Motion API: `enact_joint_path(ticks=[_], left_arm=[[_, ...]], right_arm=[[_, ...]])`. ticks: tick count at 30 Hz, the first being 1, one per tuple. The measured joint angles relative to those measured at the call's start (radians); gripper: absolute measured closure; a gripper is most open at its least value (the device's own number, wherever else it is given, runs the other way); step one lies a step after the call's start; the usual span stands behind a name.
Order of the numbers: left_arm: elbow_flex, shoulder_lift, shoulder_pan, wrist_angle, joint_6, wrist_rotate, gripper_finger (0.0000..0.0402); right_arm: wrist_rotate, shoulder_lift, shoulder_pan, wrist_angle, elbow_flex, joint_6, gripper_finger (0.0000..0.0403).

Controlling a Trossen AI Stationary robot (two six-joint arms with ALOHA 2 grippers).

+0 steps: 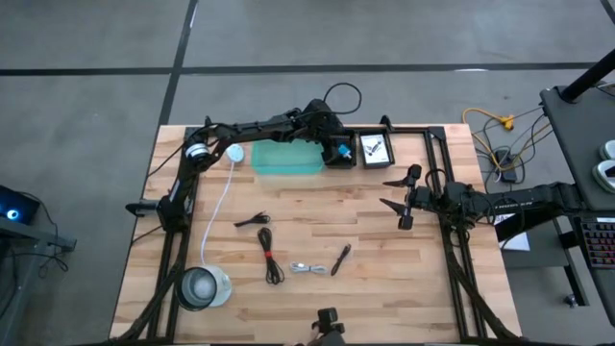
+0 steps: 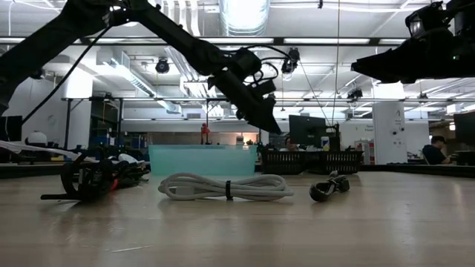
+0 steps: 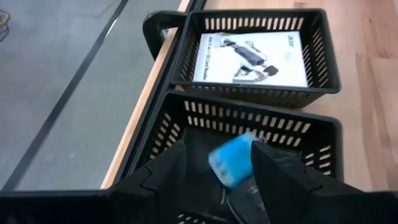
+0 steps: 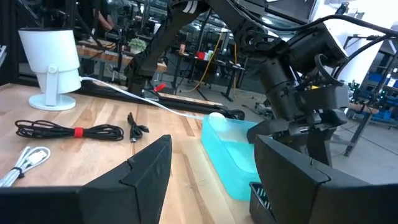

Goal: Pick and place items into bin
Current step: Put the top left black charger cable into the blue bin

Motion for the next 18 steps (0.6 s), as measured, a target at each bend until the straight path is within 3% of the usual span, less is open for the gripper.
enact_joint_path(ticks=[7,18], left_arm=[[0.005,-0.081,-0.045,-0.027,0.0,0.012,0.0235],[0.003,-0.31,-0.223,-0.383,0.001,0.02,0.0235]], right_arm=[[0.0,0.0,0.0,0.0,0.0,0.0,0.0188],[0.0,0.0,0.0,0.0,0.0,0.001,0.0188]])
